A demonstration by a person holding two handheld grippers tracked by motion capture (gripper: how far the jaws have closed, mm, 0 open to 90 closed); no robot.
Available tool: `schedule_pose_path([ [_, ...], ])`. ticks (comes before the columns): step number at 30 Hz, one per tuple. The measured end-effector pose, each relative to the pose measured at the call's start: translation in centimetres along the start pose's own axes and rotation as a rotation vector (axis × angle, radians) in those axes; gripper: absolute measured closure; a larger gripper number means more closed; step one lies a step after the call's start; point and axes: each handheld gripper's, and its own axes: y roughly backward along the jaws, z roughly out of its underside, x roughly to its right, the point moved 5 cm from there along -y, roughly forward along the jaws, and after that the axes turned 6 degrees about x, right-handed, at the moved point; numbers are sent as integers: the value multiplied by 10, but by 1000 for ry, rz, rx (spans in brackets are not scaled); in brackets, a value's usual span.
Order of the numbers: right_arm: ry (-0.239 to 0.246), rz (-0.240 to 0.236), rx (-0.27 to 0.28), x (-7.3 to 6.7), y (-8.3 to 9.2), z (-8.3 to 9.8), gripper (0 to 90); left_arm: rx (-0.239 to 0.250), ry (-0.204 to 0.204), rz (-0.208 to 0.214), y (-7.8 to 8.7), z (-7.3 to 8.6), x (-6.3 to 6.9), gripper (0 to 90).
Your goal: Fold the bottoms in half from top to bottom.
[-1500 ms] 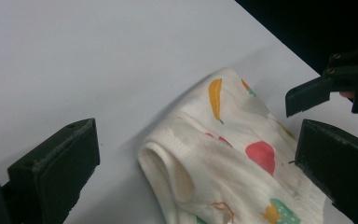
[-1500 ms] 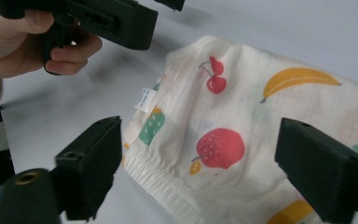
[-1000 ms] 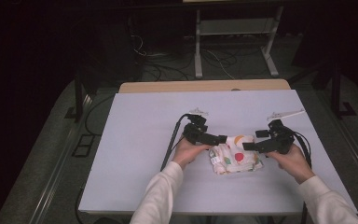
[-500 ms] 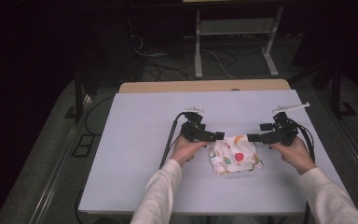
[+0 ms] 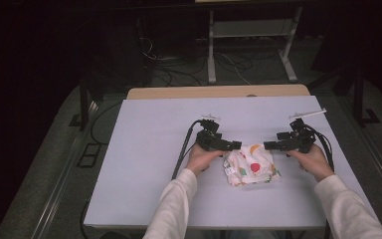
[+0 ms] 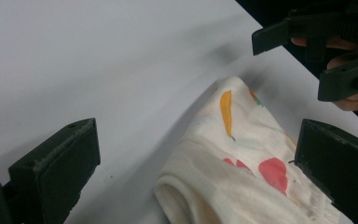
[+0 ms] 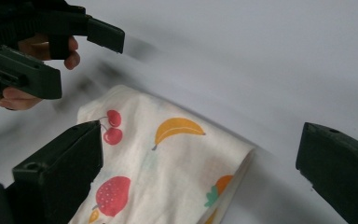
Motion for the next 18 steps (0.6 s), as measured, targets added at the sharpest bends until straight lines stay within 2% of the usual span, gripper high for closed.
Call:
schedule_pose_path([
  [4, -6, -5, -1, 5, -3, 2, 17, -16, -9, -5, -2, 2, -1, 0],
  [13, -22, -12, 12, 12, -8, 3, 30, -18, 30, 10, -4, 4, -9, 0],
  [16, -19, -10, 4, 13, -10, 4, 43, -34, 36, 12, -5, 7, -9, 0],
  [18, -13, -8, 0, 13, -12, 4, 62, -34, 26, 3, -7, 8, -8, 31],
])
